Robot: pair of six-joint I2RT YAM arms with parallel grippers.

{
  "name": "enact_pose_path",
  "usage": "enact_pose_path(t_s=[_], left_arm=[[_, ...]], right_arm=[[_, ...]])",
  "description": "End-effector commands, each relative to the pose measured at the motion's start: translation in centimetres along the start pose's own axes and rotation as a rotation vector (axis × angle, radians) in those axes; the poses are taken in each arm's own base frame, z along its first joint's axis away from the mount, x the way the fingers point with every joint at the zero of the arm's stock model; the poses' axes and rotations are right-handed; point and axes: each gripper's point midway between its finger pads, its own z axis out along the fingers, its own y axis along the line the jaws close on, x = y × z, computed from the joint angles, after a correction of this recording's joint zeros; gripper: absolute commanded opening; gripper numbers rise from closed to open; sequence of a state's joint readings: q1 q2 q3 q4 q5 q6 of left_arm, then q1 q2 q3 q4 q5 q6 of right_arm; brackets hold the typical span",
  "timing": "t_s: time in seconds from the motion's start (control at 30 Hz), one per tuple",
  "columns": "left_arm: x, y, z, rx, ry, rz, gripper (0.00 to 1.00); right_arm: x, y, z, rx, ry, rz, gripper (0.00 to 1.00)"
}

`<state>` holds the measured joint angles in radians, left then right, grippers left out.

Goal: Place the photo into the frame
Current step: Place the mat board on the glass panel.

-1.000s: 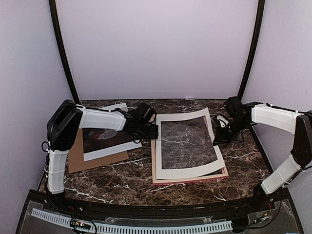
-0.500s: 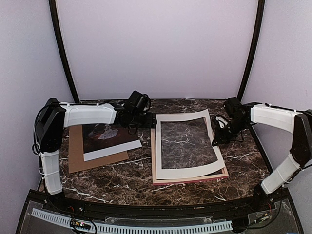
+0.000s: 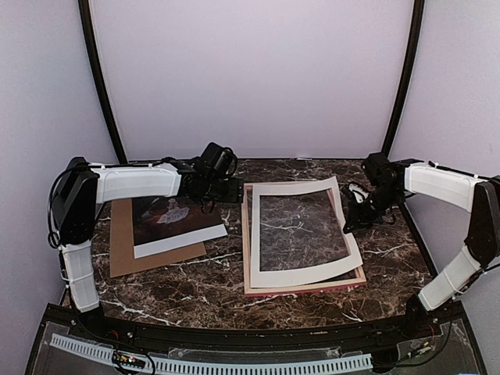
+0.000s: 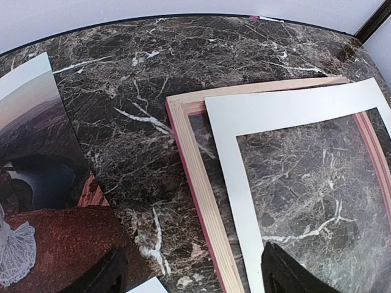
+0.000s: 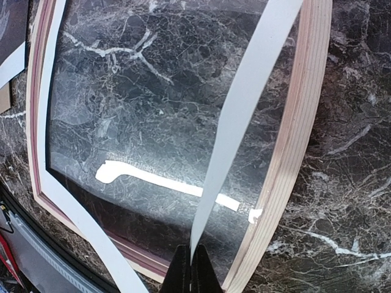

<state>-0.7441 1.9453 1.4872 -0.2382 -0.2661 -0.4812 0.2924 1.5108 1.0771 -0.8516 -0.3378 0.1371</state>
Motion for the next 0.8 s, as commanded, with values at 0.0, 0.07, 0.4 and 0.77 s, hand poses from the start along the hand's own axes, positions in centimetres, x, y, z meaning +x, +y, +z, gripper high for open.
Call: enact_pose_path(t_s=[0.0,0.07,0.4,0.77], left_arm=[[-0.7,0.5,-1.6,-0.007,-0.014,0.010,0.78],[-0.6,0.4,-1.5,-0.003,-0.011,0.013,0.79],[-0.3,0.6,-1.5,-0.010,-0.001,0.023,0.78],[0.2,0.8,-1.1,-0.018,0.012,0.029,0.79]], right_arm=[[-0.3,0.1,-0.9,0.001,-0.008,-0.015,0.00],[-0.6,0.0,-0.7,0.005,-0.008,-0.016,0.00],[-2.8,-1.2,-0.6,0.038,-0.018,-0.015,0.00],[-2.2,-1.2,0.8,0.000,-0.057,0.064,0.00]])
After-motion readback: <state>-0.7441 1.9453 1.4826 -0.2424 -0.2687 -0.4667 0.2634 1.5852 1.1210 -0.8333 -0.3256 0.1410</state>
